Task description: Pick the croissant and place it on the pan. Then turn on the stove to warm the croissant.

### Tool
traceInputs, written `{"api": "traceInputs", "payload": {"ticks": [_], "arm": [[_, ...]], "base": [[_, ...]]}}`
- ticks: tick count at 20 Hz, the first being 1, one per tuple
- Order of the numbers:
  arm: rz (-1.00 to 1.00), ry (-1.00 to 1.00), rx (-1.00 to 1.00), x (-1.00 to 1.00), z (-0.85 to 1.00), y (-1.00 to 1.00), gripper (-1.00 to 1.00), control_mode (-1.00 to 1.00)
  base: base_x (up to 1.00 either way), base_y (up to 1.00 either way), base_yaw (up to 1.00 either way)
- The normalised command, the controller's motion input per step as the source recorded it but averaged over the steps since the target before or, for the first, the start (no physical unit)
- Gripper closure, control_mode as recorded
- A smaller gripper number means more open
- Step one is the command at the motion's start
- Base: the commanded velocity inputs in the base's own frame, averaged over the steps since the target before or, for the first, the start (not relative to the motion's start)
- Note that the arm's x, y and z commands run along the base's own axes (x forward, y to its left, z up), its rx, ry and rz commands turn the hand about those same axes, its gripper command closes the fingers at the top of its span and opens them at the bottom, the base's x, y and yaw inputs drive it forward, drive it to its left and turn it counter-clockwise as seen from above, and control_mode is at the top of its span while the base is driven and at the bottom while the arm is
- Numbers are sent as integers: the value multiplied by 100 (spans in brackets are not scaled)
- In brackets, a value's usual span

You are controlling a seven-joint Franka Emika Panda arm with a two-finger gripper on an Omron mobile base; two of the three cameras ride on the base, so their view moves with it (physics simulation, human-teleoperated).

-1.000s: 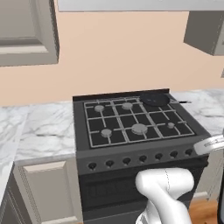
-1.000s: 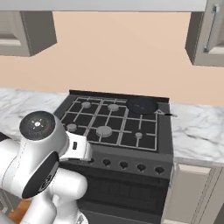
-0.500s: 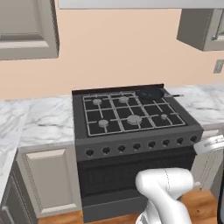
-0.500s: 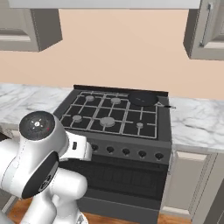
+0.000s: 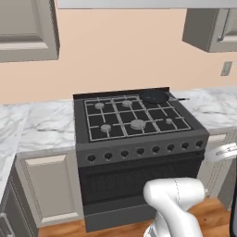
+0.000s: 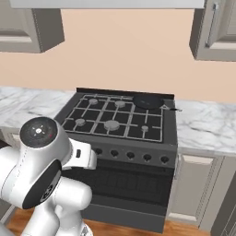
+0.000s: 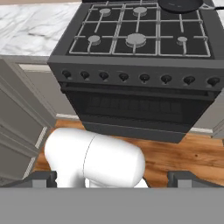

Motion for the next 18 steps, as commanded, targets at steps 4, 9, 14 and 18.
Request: {"api": "traceInputs", "payload": {"ticks": [4, 9, 14, 18], "arm": [[0, 0, 0, 0, 0, 0, -100, 100], [0, 0, 0, 0, 0, 0, -100, 100], [0, 0, 0, 0, 0, 0, -100, 100], [0, 0, 0, 0, 0, 0, -100, 100]], "base": [[-3, -42, -1], [0, -44, 0], [0, -44, -1], [0, -43, -1]]}}
